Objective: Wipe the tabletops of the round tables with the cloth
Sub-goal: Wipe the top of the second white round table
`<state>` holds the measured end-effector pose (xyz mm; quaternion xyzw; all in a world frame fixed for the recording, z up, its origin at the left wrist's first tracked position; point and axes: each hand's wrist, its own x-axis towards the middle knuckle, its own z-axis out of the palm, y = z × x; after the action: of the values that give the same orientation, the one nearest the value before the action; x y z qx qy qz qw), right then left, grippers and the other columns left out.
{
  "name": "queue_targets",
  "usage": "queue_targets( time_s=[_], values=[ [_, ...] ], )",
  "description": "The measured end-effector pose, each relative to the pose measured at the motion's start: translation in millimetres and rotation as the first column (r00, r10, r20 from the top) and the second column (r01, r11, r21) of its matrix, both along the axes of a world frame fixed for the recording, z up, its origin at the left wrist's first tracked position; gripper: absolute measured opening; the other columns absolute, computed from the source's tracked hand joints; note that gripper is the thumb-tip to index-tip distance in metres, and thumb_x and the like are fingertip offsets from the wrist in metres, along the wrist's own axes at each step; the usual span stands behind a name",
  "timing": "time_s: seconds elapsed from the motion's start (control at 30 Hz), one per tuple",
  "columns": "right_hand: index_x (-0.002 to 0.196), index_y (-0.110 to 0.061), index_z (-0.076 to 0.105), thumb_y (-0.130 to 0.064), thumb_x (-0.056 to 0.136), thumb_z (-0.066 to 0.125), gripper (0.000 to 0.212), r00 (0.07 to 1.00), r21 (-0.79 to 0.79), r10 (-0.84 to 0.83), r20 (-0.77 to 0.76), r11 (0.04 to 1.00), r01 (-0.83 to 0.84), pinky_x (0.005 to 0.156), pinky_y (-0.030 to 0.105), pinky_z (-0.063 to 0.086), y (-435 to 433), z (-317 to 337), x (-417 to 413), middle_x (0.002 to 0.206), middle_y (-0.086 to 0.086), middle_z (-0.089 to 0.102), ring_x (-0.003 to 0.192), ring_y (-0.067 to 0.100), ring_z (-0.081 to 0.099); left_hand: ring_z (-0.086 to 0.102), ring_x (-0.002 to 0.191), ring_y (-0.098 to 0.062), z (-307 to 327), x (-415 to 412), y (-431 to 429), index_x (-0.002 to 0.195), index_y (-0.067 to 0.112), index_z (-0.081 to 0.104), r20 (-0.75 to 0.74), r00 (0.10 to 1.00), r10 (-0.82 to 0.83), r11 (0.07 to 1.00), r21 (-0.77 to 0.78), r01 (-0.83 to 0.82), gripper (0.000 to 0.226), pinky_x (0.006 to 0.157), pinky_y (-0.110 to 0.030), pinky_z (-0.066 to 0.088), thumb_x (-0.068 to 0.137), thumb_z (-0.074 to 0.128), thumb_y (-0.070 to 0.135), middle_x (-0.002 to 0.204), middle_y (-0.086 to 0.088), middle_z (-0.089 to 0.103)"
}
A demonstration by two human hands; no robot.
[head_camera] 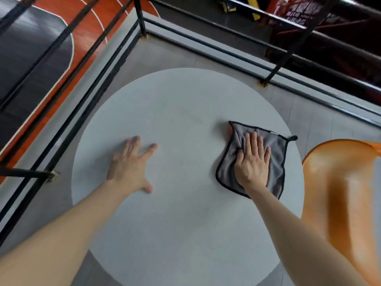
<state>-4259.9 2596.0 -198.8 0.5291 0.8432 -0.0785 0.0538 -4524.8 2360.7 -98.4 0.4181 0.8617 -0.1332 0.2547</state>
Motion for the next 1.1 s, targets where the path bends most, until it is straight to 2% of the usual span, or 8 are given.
queue_targets(
  time_s=[0.23,0.43,0.5,0.6,0.67,0.73,0.93,1.1],
  values=[
    [0.176,-0.027,0.002,-0.048,0.105,0.006,0.074,0.999,-0.016,0.041,-0.031,0.999,-0.041,0.136,0.053,-0.007,107.7,-0.4,-130.4,0.183,-0.002,-0.010,0.169,0.018,-0.012,-0.018,0.162,-0.023,-12.4,-5.0,-12.2,0.161,0.058,-0.009,0.019,0.997,0.077,0.995,0.065,-0.078,0.153,0.128,-0.050,0.019,0.049,0.096,0.063,0.175,-0.001,-0.022],
    [0.176,-0.024,0.011,-0.046,0.110,0.014,0.070,0.939,-0.006,0.335,-0.077,0.942,-0.336,0.137,0.054,-0.002,98.5,-2.0,-281.7,0.184,0.003,0.000,0.170,0.023,-0.003,-0.028,0.159,-0.022,-18.7,-5.4,-14.0,0.158,0.056,-0.024,0.010,0.996,0.083,0.995,0.053,-0.084,0.153,0.130,-0.049,0.010,0.058,0.092,0.063,0.168,-0.001,-0.041],
    [0.176,-0.024,0.016,-0.044,0.111,0.018,0.068,0.844,0.000,0.523,-0.118,0.850,-0.526,0.137,0.056,0.001,57.3,0.0,-330.9,0.184,0.005,0.007,0.171,0.025,0.001,-0.031,0.158,-0.021,-19.7,-4.9,-20.0,0.157,0.055,-0.026,0.006,0.996,0.087,0.995,0.058,-0.087,0.154,0.130,-0.049,0.008,0.059,0.092,0.063,0.165,-0.002,-0.046],
    [0.175,-0.025,0.020,-0.045,0.112,0.020,0.066,0.603,-0.003,0.786,-0.136,0.608,-0.794,0.136,0.056,0.002,-24.3,1.5,-379.9,0.184,0.005,0.012,0.170,0.027,0.004,-0.028,0.159,-0.021,-19.2,-1.2,-21.1,0.158,0.055,-0.022,0.014,0.995,0.102,0.992,0.067,-0.103,0.153,0.130,-0.050,0.006,0.059,0.093,0.061,0.167,-0.002,-0.042],
    [0.175,-0.026,0.022,-0.046,0.113,0.018,0.065,0.463,-0.013,0.877,-0.128,0.466,-0.885,0.136,0.056,0.001,-66.8,0.4,-394.3,0.183,0.004,0.015,0.170,0.027,0.007,-0.018,0.162,-0.022,-17.5,0.6,-18.8,0.160,0.053,-0.018,-0.007,0.995,0.096,0.992,0.079,-0.096,0.153,0.129,-0.052,0.008,0.056,0.094,0.060,0.172,-0.004,-0.032],
    [0.174,-0.026,0.025,-0.045,0.113,0.017,0.065,0.419,-0.018,0.898,-0.131,0.421,-0.907,0.136,0.056,0.001,-84.3,-3.9,-400.3,0.183,0.004,0.017,0.170,0.028,0.009,-0.012,0.163,-0.024,-16.8,-0.2,-19.3,0.161,0.051,-0.017,-0.024,0.996,0.089,0.994,0.071,-0.087,0.153,0.129,-0.052,0.008,0.056,0.094,0.060,0.173,-0.005,-0.027],
    [0.175,-0.023,0.023,-0.043,0.112,0.018,0.066,0.485,-0.026,0.858,-0.169,0.488,-0.872,0.137,0.053,0.001,-58.8,-2.5,-395.8,0.183,0.002,0.014,0.170,0.024,0.007,-0.006,0.163,-0.027,-13.3,-2.0,-12.7,0.163,0.050,-0.007,-0.046,0.997,0.068,0.995,0.072,-0.065,0.154,0.125,-0.054,0.018,0.048,0.096,0.060,0.175,-0.008,-0.019],
    [0.176,-0.025,0.016,-0.041,0.112,0.021,0.066,0.705,-0.015,0.689,-0.169,0.713,-0.701,0.137,0.052,0.000,30.1,-1.5,-360.0,0.184,0.000,0.008,0.170,0.021,0.002,-0.022,0.161,-0.026,-8.6,0.9,-16.1,0.159,0.051,-0.021,-0.024,0.998,0.057,0.998,0.019,-0.056,0.151,0.128,-0.051,0.014,0.058,0.091,0.063,0.170,-0.007,-0.034]
  ],
)
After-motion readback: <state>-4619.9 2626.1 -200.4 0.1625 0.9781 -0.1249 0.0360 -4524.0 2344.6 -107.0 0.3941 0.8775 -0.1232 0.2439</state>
